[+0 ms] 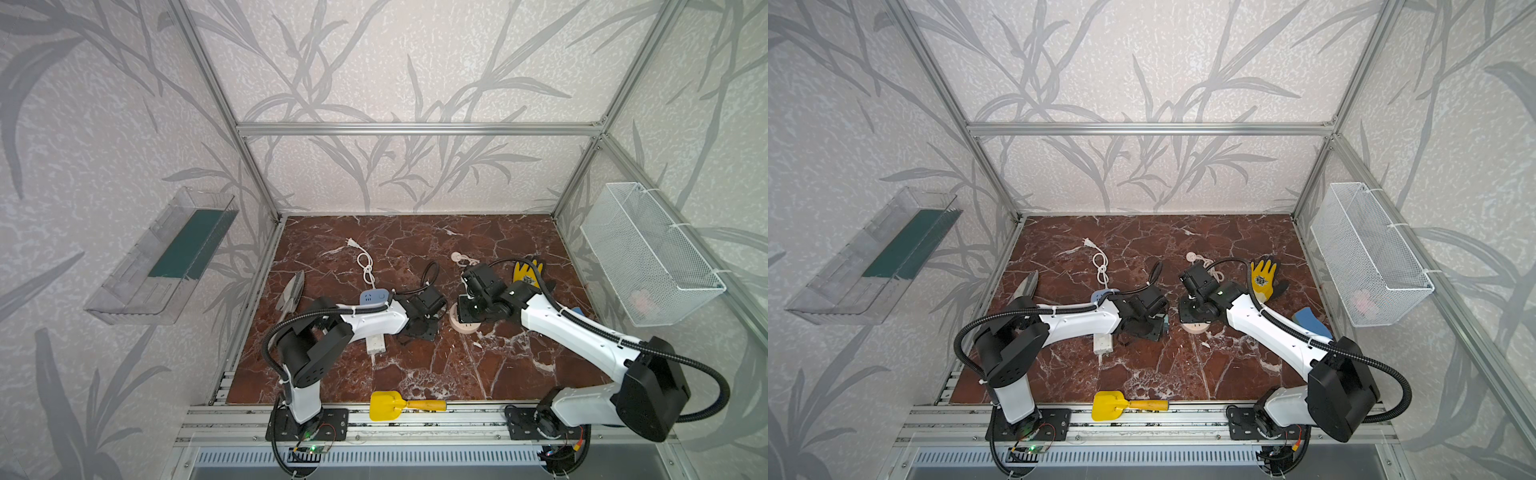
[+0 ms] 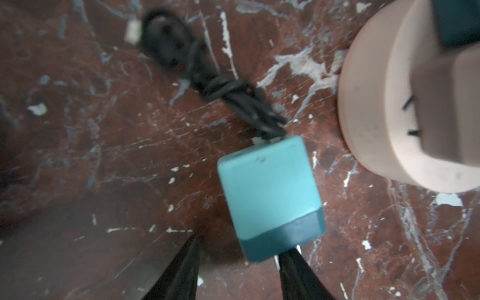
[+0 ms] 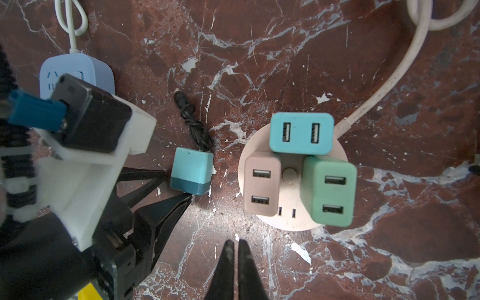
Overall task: Insert plugs into power strip
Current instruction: Move the plug to the center of the table, then pick up the plug from the center of the table.
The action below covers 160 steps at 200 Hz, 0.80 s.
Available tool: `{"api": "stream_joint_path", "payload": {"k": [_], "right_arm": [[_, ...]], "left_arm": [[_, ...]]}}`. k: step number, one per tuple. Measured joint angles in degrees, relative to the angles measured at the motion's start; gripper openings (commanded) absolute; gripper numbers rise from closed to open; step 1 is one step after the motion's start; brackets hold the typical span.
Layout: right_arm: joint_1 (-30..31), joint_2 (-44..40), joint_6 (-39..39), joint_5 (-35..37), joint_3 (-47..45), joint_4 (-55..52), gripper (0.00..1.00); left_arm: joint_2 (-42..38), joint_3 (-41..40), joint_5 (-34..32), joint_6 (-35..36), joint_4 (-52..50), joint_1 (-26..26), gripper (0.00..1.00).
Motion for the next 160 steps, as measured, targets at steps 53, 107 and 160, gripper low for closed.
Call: {"api": "stream_joint_path", "payload": {"k": [53, 107, 160], "right_arm": [[0.0, 0.0, 0.0, 0.0, 0.0, 0.2, 0.09], [0.0, 0.0, 0.0, -0.2, 0.0, 0.3, 0.09], [0.0, 0.0, 0.0, -0.2, 0.0, 0.6, 0.09]], "left_arm": [[-0.9, 0.1, -4.6, 1.9, -3.6, 0.2, 0.56], [-9.2, -2.7, -2.0, 5.9, 2.5, 0.2, 0.63], [-8.2, -2.8, 1.0, 7.8, 6.5, 0.2, 0.6]]}}
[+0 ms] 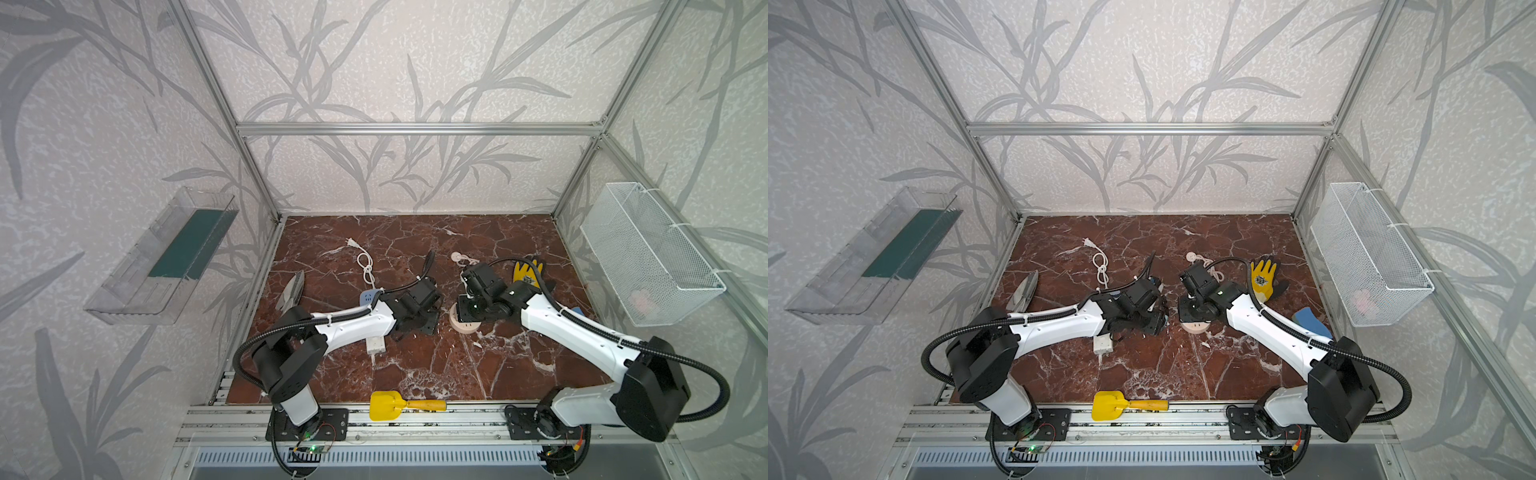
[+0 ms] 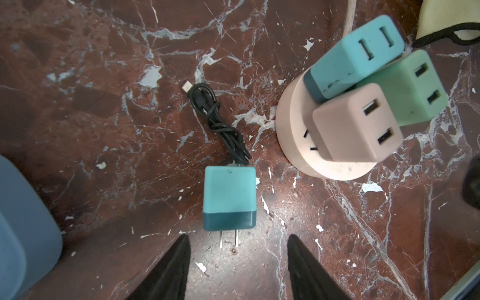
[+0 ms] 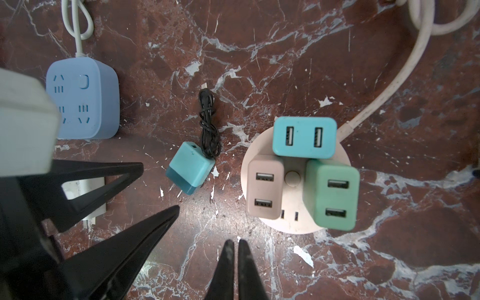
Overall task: Insert plugs into power strip
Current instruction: Pick up the plug from the center of the table.
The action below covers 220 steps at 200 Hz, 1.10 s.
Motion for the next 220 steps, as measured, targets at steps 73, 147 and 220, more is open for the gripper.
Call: {"api": "stream_joint_path", "payload": {"k": [73, 147, 220], "right_arm": [[-0.3, 0.0, 0.0, 0.0, 0.0, 0.0, 0.09], [-0.4, 0.0, 0.0, 0.0, 0.0, 0.0, 0.09], [-0.9, -0.1, 0.0, -0.3, -0.2, 0.0, 0.09]], "left_arm": [[4.5, 0.0, 0.6, 0.5, 1.9, 0.0, 0.56], [6.5, 0.6, 0.3, 0.8, 2.3, 0.0, 0.52], [7.7, 0.6, 0.3, 0.8, 2.4, 0.0, 0.49]]}}
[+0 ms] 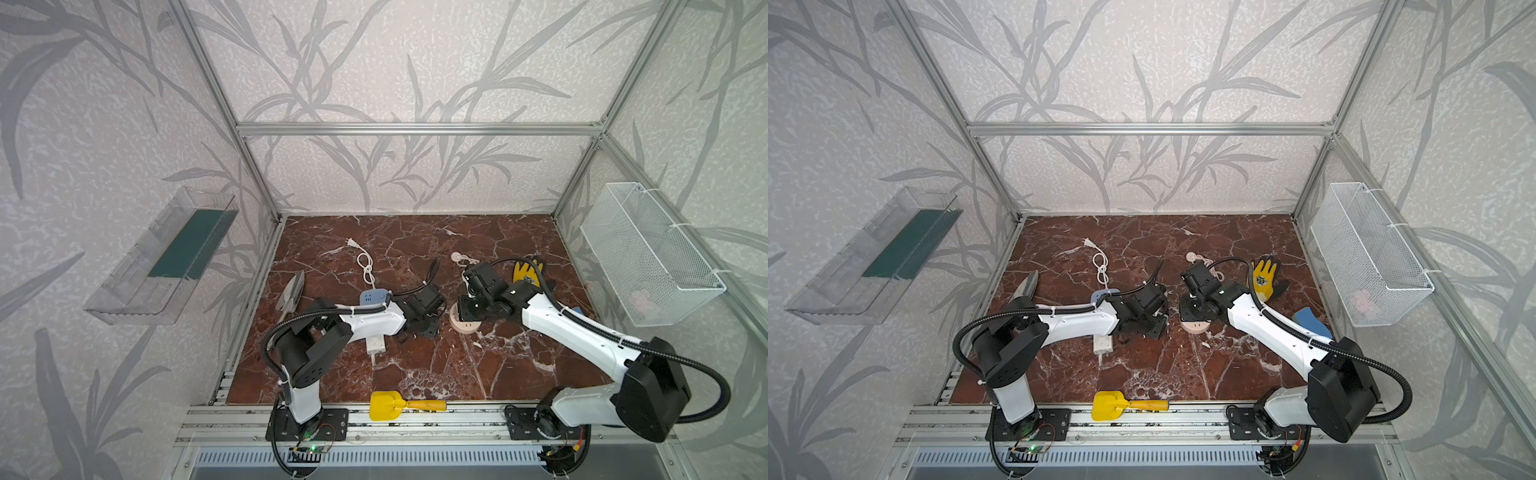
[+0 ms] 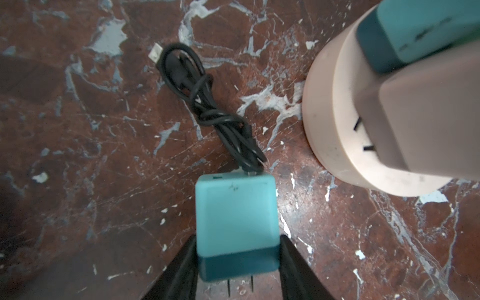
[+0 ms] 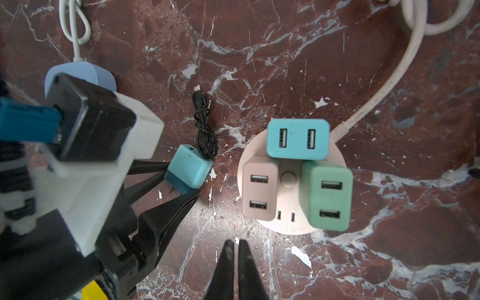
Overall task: Insert plugs into power strip
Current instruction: Pick up the plug from the center of the table.
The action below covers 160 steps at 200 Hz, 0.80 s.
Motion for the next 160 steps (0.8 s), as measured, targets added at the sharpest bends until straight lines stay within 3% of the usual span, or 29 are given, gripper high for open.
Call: {"api": "stream_joint_path", "payload": {"k": [133, 160], "right_arm": [[-0.5, -0.6, 0.0, -1.6, -1.2, 0.9, 0.09], [-0.5, -0.6, 0.0, -1.9, -1.2, 1.2, 0.09]], "left_arm": [[1.7, 1.0, -0.2, 0.6, 1.1, 0.0, 0.5], [1.8, 1.0, -0.3, 0.8, 1.3, 0.0, 0.44]]}}
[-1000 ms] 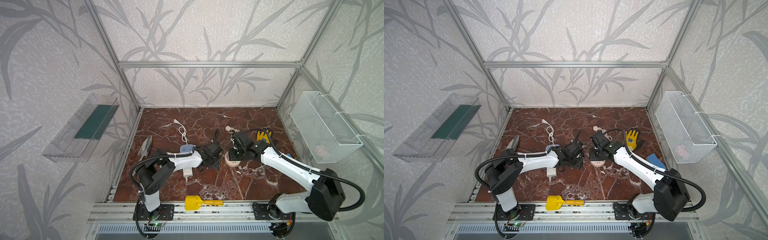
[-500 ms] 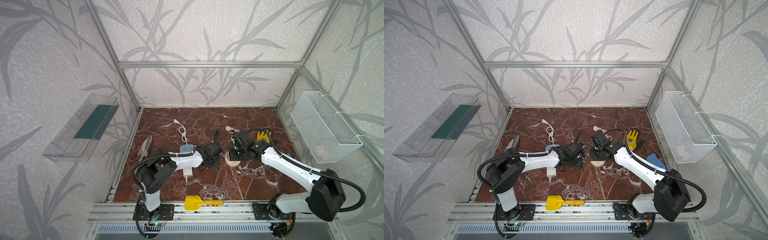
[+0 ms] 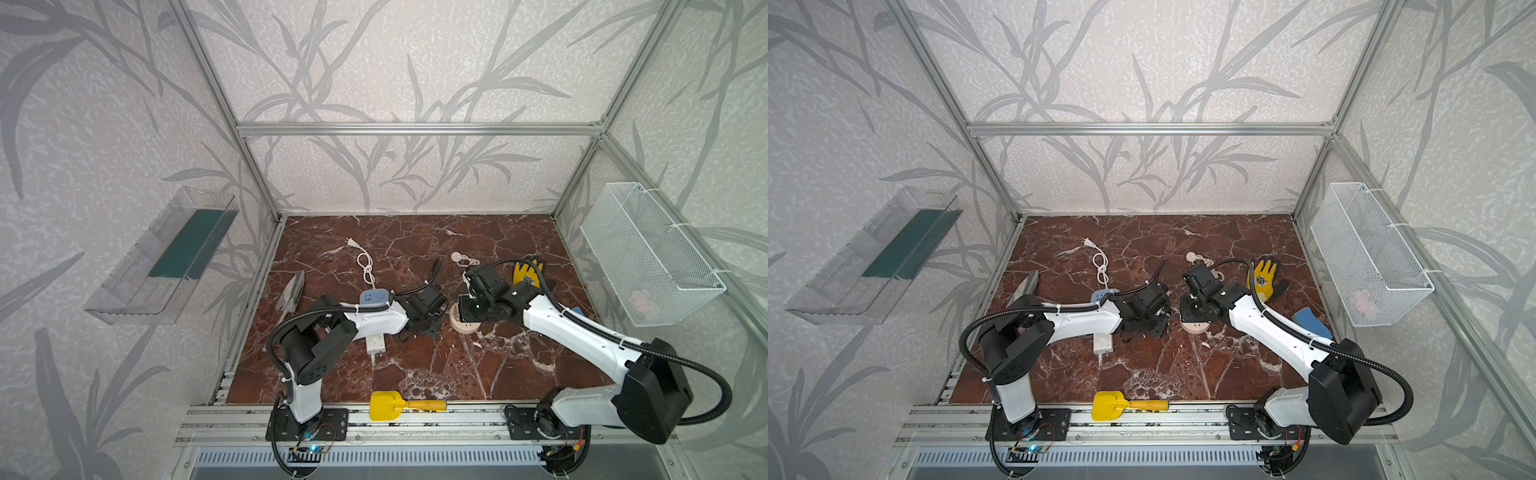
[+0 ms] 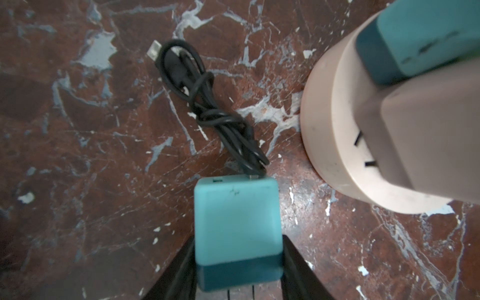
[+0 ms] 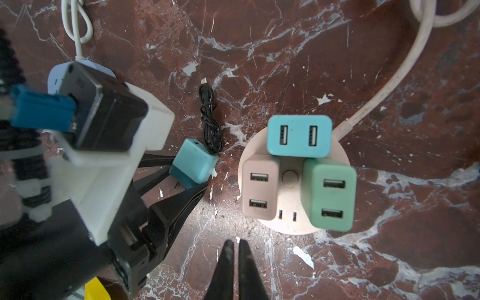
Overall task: Insert plugs into power strip
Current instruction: Pick up the plug from the center of the table.
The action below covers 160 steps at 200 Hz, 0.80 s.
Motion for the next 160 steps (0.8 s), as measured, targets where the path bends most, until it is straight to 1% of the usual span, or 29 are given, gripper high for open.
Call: {"api": "stream_joint_path", "payload": {"k": [40, 48, 52, 57, 66, 104, 119, 129, 142, 160], "right_arm": [[-0.1, 0.0, 0.0, -0.6, -0.6, 0.5, 0.09], [-0.2, -0.1, 0.0, -0.8, -0.8, 0.5, 0.09], [-0.2, -0.2, 0.0, -1.0, -0.8, 0.6, 0.09], [-0.3, -0.2, 0.0, -1.2, -0.9, 0.8, 0.09], [-0.4, -0.4, 0.0, -1.6, -1.2, 1.3, 0.09], [-1.7, -1.0, 0.0, -5.7, -2.5, 3.7, 0.11], [-2.5, -1.4, -0.3, -8.6, -3.0, 4.8, 0.19], [-3.1, -1.9, -0.4, -10.7, -3.3, 5.4, 0.24], [-4.2, -2.8, -0.8, -13.8, -3.5, 6.3, 0.32], [-5.9, -4.0, -1.2, -19.3, -4.2, 8.4, 0.4]], "left_arm": [[0.0, 0.0, -0.3, 0.2, 0.6, 0.1, 0.29], [0.0, 0.0, -0.3, 0.3, 0.6, 0.1, 0.24], [0.0, 0.0, -0.3, 0.3, 0.6, 0.2, 0.2], [0.0, 0.0, -0.3, 0.4, 0.6, 0.2, 0.12], [0.0, 0.0, -0.5, 0.5, 0.5, 0.3, 0.0], [-1.9, 0.0, -0.9, 1.1, -2.8, 1.0, 0.0], [-4.8, 0.0, -0.4, 1.1, -4.7, 2.0, 0.0], [-8.1, -0.1, 1.2, 1.0, -6.0, 3.4, 0.0], [-13.6, -0.8, 4.3, 0.2, -6.3, 6.2, 0.0], [-22.1, -3.3, 10.4, -2.7, -4.5, 11.4, 0.0]]}}
